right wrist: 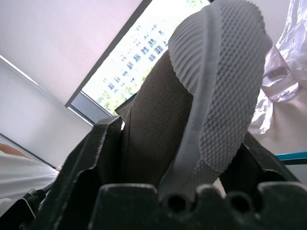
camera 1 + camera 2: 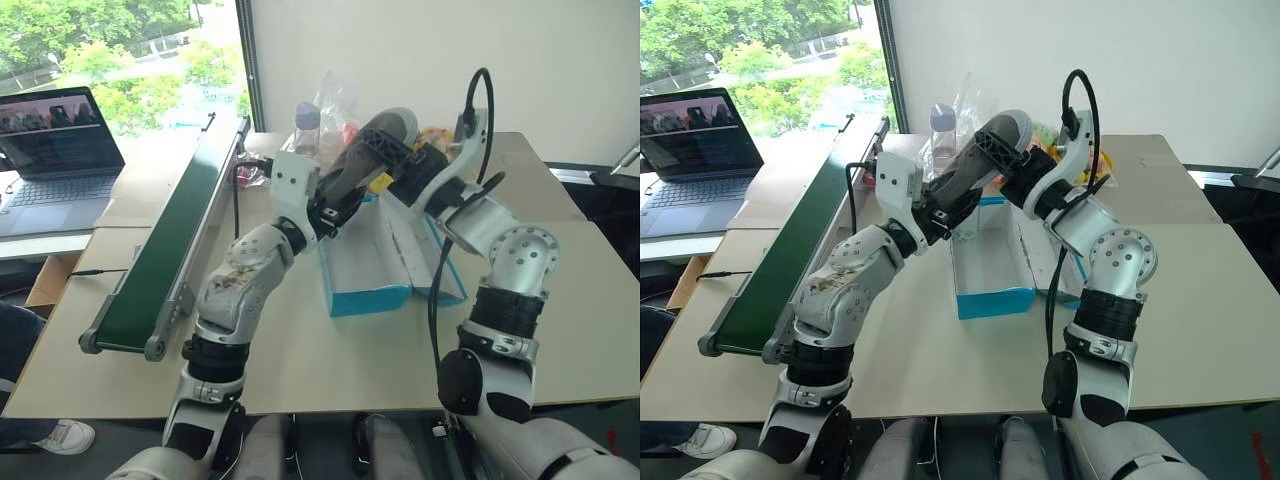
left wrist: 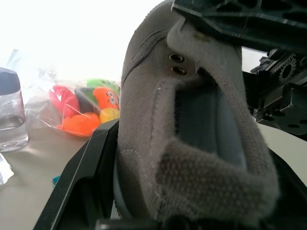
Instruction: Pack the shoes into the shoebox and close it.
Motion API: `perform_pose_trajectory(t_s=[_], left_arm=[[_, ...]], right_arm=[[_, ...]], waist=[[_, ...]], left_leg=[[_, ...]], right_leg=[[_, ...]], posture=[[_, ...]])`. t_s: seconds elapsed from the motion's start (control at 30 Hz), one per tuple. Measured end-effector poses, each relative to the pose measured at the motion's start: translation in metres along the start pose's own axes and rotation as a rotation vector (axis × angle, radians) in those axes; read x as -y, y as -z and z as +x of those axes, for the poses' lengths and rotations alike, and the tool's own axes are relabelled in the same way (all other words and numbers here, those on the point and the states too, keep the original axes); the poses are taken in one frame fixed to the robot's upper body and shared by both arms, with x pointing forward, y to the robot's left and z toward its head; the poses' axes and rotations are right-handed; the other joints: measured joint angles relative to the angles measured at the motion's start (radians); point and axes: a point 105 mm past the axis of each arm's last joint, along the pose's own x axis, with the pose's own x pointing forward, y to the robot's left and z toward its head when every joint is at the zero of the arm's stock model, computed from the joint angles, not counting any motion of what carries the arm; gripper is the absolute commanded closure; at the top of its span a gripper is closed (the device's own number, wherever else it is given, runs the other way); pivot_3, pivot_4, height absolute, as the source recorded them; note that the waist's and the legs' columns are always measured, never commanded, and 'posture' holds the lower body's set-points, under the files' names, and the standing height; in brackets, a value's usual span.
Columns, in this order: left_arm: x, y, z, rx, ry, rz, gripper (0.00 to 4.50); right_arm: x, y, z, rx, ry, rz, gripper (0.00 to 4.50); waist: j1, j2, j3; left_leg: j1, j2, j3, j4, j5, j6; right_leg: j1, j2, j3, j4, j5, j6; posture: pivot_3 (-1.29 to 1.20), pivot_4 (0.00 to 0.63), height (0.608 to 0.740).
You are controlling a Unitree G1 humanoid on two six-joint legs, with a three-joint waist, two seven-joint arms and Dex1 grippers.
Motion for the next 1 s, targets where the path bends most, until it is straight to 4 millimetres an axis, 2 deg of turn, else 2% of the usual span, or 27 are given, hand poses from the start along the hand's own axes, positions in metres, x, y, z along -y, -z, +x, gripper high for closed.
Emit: perform_pose_trajectory(t_s=[0.13, 0.2, 0.23, 0.33, 0.5, 0.63, 0.7, 0.87, 1.0], left_arm=[[-0.003, 0.002, -0.005, -0.021, -0.005, -0.052, 1.72], [-0.006, 0.002, -0.008, -0.033, -0.006, -0.044, 1.72], [-0.007, 0.003, -0.009, -0.041, -0.003, -0.05, 0.84], [-0.009, 0.007, -0.022, -0.112, 0.068, -0.033, 0.0], [-0.028, 0.0, -0.049, -0.203, 0.13, 0.065, 0.0], [-0.036, -0.001, -0.059, -0.262, 0.161, 0.155, 0.0], [-0.037, 0.001, -0.062, -0.294, 0.179, 0.224, 0.0], [-0.027, 0.009, -0.057, -0.305, 0.225, 0.266, 0.0], [-0.025, 0.008, -0.055, -0.288, 0.23, 0.277, 0.0]], right_arm=[[-0.002, 0.003, 0.003, -0.007, -0.005, -0.011, 3.7], [-0.003, 0.005, 0.004, -0.016, -0.006, -0.014, 3.94], [-0.003, 0.007, 0.005, -0.02, -0.007, -0.015, 3.95], [0.003, 0.0, 0.005, 0.012, 0.03, -0.059, 3.97], [0.029, -0.025, -0.004, 0.043, 0.184, -0.254, 3.99], [0.041, -0.023, 0.0, -0.072, 0.267, -0.475, 3.99], [0.048, -0.014, 0.001, -0.177, 0.296, -0.594, 3.99], [0.069, 0.029, 0.004, -0.374, 0.339, -0.633, 3.99], [0.077, 0.053, 0.001, -0.487, 0.353, -0.669, 3.99]], waist=[[-0.004, 0.0, 0.0], [-0.004, 0.0, 0.0], [-0.004, 0.0, 0.0], [-0.005, 0.0, 0.0], [-0.006, 0.001, 0.001], [-0.011, 0.002, 0.001], [-0.011, 0.002, 0.001], [-0.01, 0.002, 0.001], [-0.01, 0.002, 0.001]], left_leg=[[0.0, 0.0, 0.0, 0.0, 0.0, 0.0], [0.0, 0.0, 0.0, 0.0, 0.0, 0.0], [0.0, 0.0, 0.0, 0.0, 0.0, 0.0], [0.0, 0.0, 0.0, 0.0, 0.0, 0.0], [0.0, 0.0, 0.001, 0.0, 0.0, 0.0], [0.0, 0.001, 0.002, 0.0, 0.0, 0.0], [0.0, 0.001, 0.002, 0.0, 0.0, 0.0], [-0.001, 0.002, 0.003, 0.0, 0.0, 0.0], [-0.002, 0.001, 0.003, 0.0, 0.0, 0.0]], right_leg=[[0.0, 0.0, 0.0, 0.0, 0.0, 0.0], [0.0, 0.0, 0.0, 0.0, 0.0, 0.0], [0.0, 0.0, 0.0, 0.0, 0.0, 0.0], [0.0, 0.0, 0.0, 0.0, 0.0, 0.0], [-0.001, 0.0, 0.001, -0.001, -0.004, -0.006], [-0.002, 0.0, 0.001, -0.001, -0.005, -0.007], [-0.002, 0.0, 0.001, -0.001, -0.005, -0.008], [-0.003, 0.0, 0.001, -0.001, -0.005, -0.009], [-0.003, 0.0, 0.002, -0.001, -0.005, -0.008]], posture=[[0.0, 0.15, 0.74], [0.0, 0.15, 0.74], [0.0, 0.15, 0.74], [0.0, 0.15, 0.74], [0.0, 0.15, 0.74], [0.0, 0.15, 0.74], [0.0, 0.15, 0.74], [0.0, 0.15, 0.74], [0.0, 0.15, 0.74]])
